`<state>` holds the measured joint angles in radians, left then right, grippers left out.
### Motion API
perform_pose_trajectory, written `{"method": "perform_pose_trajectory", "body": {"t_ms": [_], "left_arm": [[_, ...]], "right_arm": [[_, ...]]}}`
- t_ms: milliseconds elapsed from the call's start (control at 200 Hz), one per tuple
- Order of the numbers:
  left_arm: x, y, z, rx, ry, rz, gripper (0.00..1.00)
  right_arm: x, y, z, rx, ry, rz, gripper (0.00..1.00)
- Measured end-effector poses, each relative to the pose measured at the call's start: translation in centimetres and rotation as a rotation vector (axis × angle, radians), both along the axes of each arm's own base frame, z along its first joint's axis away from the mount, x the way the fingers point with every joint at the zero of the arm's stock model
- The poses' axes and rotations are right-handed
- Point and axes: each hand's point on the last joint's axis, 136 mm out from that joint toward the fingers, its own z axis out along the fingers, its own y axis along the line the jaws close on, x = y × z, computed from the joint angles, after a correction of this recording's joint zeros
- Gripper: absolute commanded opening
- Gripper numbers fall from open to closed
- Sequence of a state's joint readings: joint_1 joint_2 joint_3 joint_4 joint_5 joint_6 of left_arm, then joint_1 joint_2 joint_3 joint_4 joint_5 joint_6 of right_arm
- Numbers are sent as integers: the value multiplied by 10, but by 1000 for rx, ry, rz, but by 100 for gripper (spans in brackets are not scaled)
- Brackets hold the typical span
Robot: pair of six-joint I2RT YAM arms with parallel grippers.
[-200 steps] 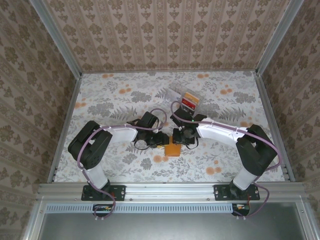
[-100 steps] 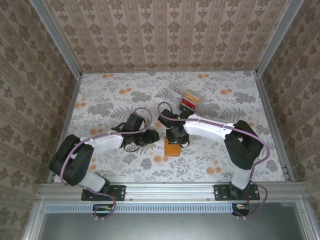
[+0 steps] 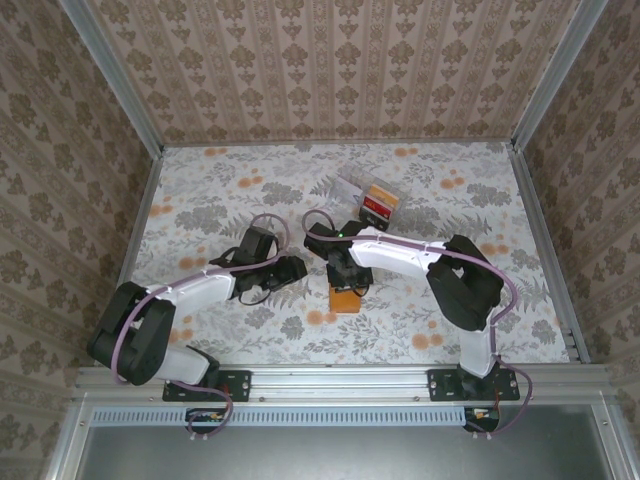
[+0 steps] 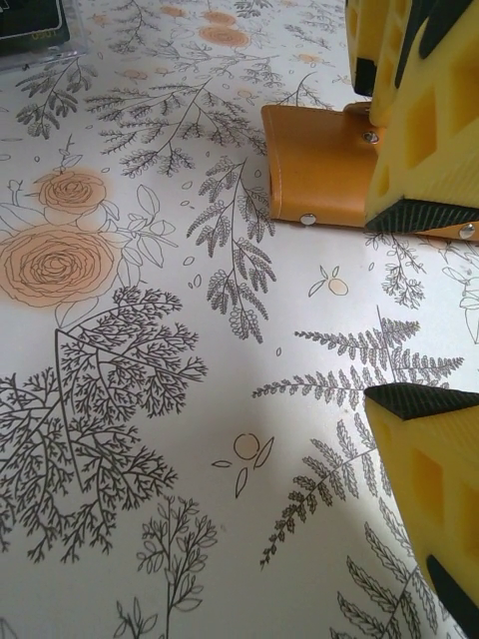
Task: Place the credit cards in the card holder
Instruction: Close the button on the card holder.
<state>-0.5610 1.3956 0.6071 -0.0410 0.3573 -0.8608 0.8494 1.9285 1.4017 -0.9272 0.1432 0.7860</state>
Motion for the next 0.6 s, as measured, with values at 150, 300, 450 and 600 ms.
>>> {"method": "perform_pose_trajectory", "body": {"t_ms": [150,300,450,600], "left_arm": [[-1,1,-1,2,3,-1,47],[-1,1,-1,2,4,0,47],[-1,1,-1,2,4,-1,47],[-2,0,-3,1,10,-4,47]], "right_arm": [[-1,-5,-1,-23,2,-2,18],[0,-8,0,-38,-6,-3,17],[1,-8,0,-42,-10,-4,10],[1,-9,1,-43,-15,-3,5]]}}
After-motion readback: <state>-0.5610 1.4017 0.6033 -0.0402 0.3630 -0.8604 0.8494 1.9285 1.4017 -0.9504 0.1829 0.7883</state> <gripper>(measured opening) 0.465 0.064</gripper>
